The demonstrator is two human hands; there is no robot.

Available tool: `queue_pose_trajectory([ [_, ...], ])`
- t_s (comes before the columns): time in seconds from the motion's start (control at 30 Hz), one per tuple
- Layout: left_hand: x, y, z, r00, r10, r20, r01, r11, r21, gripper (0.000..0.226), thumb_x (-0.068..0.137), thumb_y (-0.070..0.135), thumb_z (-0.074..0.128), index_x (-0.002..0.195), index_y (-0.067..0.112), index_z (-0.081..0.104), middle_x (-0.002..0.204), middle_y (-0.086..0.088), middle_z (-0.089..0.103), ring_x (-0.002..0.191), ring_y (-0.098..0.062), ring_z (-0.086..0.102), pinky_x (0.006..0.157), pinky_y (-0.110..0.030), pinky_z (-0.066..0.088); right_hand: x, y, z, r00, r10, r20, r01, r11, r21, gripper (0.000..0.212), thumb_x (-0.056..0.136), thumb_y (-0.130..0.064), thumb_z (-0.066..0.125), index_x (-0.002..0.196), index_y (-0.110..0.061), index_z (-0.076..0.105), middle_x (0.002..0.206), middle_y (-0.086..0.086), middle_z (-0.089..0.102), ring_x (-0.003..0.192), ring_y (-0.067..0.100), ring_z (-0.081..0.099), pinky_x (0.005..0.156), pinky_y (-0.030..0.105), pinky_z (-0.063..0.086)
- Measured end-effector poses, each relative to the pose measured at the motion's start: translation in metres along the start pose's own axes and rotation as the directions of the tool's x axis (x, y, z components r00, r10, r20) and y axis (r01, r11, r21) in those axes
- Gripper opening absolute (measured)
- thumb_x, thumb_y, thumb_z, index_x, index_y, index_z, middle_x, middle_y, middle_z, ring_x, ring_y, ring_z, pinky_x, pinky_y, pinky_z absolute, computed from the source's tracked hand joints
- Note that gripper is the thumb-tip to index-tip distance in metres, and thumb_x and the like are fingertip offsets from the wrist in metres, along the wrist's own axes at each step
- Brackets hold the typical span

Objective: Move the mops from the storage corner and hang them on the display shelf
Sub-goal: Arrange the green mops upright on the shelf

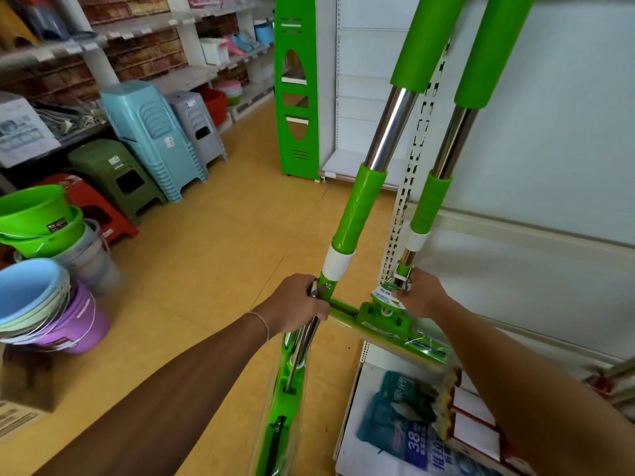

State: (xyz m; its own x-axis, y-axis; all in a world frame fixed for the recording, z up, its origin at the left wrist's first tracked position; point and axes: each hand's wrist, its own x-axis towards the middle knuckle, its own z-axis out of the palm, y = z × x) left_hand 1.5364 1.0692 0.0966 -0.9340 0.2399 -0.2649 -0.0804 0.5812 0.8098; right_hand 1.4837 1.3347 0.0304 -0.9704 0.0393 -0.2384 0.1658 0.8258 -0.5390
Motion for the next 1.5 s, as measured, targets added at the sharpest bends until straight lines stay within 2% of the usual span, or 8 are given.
queue_pose_trajectory([
  [0.13,0.001,0.003,0.008,1.000,0.007,0.005,-0.007,1.000,0.003,0.030,0.068,0.010,0.071,0.056,0.016,0.044,0.058,-0.001,0.043,0.059,-0.018,0.039,0.061,-0.032,0.032,-0.010,-0.006,-0.004,0.990,0.045,-0.133,-0.031,0.994,0.106,0.058,0.076,-0.026,0.083,0.126,-0.013,0.058,0.125,0.008,0.068,0.113,0.028,0.064,0.093,0.033,0.048],
  [0.27,0.004,0.005,0.014,1.000,0.009,0.011,-0.009,1.000,0.001,0.030,0.069,0.010,0.071,0.056,0.015,0.045,0.056,0.000,0.043,0.058,-0.019,0.039,0.060,-0.030,0.031,-0.020,-0.025,-0.004,0.953,0.026,-0.301,0.035,0.980,0.195,0.044,0.093,-0.040,0.063,0.126,-0.013,0.055,0.120,0.006,0.069,0.110,0.031,0.064,0.086,0.033,0.049],
  [0.37,0.006,0.007,0.020,1.000,0.017,0.014,-0.017,1.000,-0.012,0.028,0.066,0.014,0.070,0.053,0.018,0.046,0.051,0.005,0.042,0.055,-0.019,0.038,0.059,-0.029,0.031,-0.022,-0.035,0.001,0.924,0.082,-0.374,0.013,0.969,0.245,0.039,0.099,-0.037,0.052,0.124,-0.007,0.051,0.116,0.013,0.069,0.106,0.037,0.064,0.076,0.034,0.047],
  [0.5,0.006,0.009,0.026,1.000,0.026,0.010,-0.026,0.999,-0.025,0.023,0.063,0.017,0.070,0.055,0.017,0.048,0.053,0.003,0.043,0.055,-0.019,0.038,0.058,-0.029,0.030,-0.018,-0.038,0.003,0.923,0.125,-0.363,-0.010,0.953,0.302,0.032,0.101,-0.026,0.051,0.120,-0.002,0.046,0.113,0.018,0.067,0.103,0.040,0.064,0.077,0.040,0.050],
  [0.7,0.008,0.007,0.020,1.000,0.020,-0.003,-0.020,0.999,-0.031,0.023,0.062,0.020,0.068,0.055,0.017,0.046,0.056,0.001,0.043,0.057,-0.020,0.038,0.059,-0.032,0.031,-0.004,-0.029,-0.009,0.922,0.149,-0.357,-0.027,0.945,0.325,0.032,0.100,-0.024,0.053,0.119,0.001,0.047,0.112,0.020,0.065,0.103,0.039,0.063,0.076,0.037,0.048],
  [0.87,0.011,0.007,0.019,1.000,0.012,-0.009,-0.012,1.000,-0.012,0.033,0.072,0.006,0.071,0.054,0.018,0.046,0.054,0.002,0.042,0.055,-0.020,0.037,0.058,-0.029,0.030,0.002,-0.026,-0.012,0.924,0.180,-0.337,-0.073,0.949,0.305,0.034,0.098,-0.024,0.056,0.120,0.002,0.049,0.113,0.020,0.065,0.105,0.039,0.062,0.075,0.030,0.043],
  [1.3,0.013,0.013,0.031,0.999,0.021,0.028,-0.020,1.000,-0.013,0.018,0.064,0.019,0.070,0.059,0.015,0.053,0.060,-0.003,0.050,0.060,-0.021,0.043,0.061,-0.030,0.034,-0.008,-0.031,-0.015,0.944,0.228,-0.237,-0.135,0.926,0.352,0.041,0.099,-0.039,0.053,0.123,-0.005,0.050,0.116,0.015,0.066,0.109,0.036,0.062,0.075,0.029,0.039],
  [1.5,0.018,0.015,0.034,0.998,0.022,0.063,-0.022,1.000,0.000,0.026,0.074,0.007,0.072,0.061,0.015,0.051,0.060,0.000,0.048,0.059,-0.019,0.042,0.060,-0.028,0.033,-0.023,-0.027,-0.017,0.946,0.213,-0.245,-0.128,0.939,0.320,0.042,0.095,-0.040,0.059,0.122,-0.009,0.051,0.116,0.011,0.066,0.108,0.033,0.061,0.078,0.027,0.039],
])
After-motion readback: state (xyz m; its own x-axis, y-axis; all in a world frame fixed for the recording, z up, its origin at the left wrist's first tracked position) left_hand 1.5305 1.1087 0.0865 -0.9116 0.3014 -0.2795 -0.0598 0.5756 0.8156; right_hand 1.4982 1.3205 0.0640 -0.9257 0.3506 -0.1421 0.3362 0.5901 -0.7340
